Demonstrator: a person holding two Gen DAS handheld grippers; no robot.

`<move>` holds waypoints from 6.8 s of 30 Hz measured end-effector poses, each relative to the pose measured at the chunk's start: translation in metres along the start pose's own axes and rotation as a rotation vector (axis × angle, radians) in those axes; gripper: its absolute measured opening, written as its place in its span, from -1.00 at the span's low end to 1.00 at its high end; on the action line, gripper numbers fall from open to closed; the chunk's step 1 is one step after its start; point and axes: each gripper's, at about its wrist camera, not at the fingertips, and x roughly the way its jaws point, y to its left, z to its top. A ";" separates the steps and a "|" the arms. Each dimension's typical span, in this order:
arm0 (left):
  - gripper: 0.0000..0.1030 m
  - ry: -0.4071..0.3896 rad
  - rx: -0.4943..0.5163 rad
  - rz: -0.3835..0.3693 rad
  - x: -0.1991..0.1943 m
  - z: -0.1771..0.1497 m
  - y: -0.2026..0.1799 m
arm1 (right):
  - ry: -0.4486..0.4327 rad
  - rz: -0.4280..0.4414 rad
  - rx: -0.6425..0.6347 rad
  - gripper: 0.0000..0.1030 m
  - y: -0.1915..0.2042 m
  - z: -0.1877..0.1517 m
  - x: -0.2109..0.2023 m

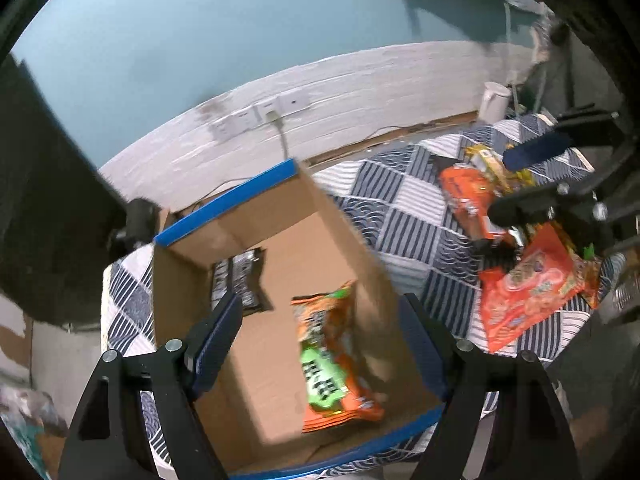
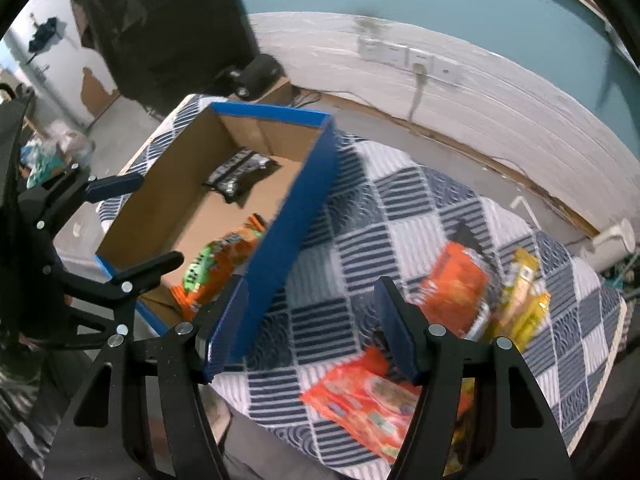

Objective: Organize snacks
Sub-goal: 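Grasp the orange chip bag with the left tool while the right grasps the green bag, then carry the orange bag with the left tool while the right carries the green bag to the box, then open both tools to drop the orange and green bags into the box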

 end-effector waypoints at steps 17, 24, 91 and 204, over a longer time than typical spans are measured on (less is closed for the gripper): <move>0.57 0.004 0.210 -0.133 0.006 0.024 -0.100 | -0.035 -0.098 0.181 0.29 -0.090 -0.072 -0.056; 0.57 0.048 0.265 -0.190 0.018 0.021 -0.135 | -0.017 -0.132 0.234 0.29 -0.113 -0.108 -0.062; 0.58 0.324 -0.068 -0.314 0.194 0.095 -0.164 | 0.093 -0.216 0.459 -0.37 -0.253 -0.146 0.020; -0.05 0.126 -0.330 0.087 0.026 -0.058 0.114 | 0.036 0.071 -0.111 0.00 0.100 0.054 0.073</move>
